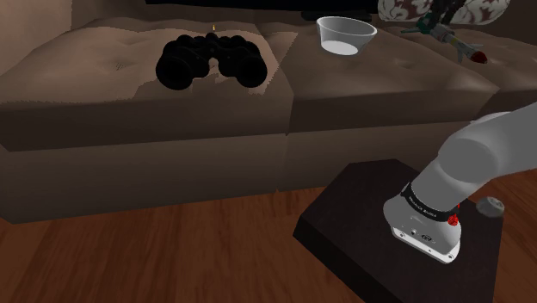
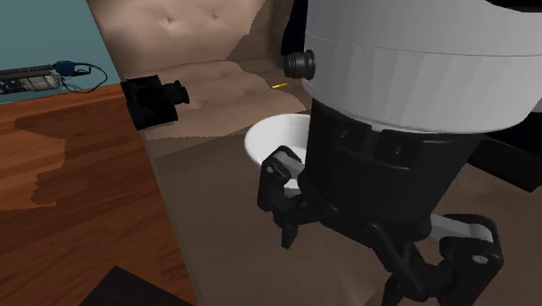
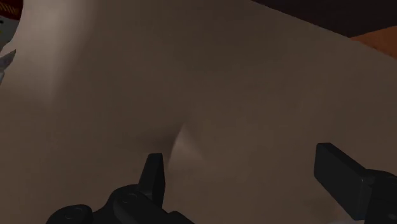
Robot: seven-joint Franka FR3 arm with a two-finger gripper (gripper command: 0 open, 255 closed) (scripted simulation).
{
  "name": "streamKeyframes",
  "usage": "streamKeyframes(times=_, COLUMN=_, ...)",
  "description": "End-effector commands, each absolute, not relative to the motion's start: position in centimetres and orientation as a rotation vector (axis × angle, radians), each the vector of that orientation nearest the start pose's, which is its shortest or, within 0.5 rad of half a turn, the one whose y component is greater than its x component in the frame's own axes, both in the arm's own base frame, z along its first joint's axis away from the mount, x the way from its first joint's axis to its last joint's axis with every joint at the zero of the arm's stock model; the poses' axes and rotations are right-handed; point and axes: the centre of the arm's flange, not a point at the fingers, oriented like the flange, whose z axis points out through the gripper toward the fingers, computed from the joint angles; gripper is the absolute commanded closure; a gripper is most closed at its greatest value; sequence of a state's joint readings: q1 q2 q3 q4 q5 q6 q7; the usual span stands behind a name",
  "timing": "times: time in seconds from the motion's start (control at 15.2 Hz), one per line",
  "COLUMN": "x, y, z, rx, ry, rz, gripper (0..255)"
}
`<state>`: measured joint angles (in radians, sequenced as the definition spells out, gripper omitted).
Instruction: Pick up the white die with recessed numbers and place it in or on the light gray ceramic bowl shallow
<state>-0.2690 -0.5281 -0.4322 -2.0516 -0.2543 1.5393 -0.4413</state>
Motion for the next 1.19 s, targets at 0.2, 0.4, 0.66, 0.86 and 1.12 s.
streamKeyframes(times=0.2, x=20.3, y=-29.9, z=60.4, rx=-3.145, ry=0.472, rz=0.148, gripper=0)
streamKeyframes(times=0.4, x=17.0, y=-29.1, z=59.5, rx=-3.14, ry=0.557, rz=0.194, gripper=0)
streamKeyframes(times=0.66, x=12.6, y=-27.8, z=58.4, rx=-3.128, ry=0.67, rz=0.257, gripper=0)
streamKeyframes(times=0.86, x=9.3, y=-26.6, z=57.6, rx=-3.116, ry=0.755, rz=0.304, gripper=0)
streamKeyframes(times=1.12, x=6.2, y=-25.4, z=56.5, rx=-3.102, ry=0.834, rz=0.347, gripper=0)
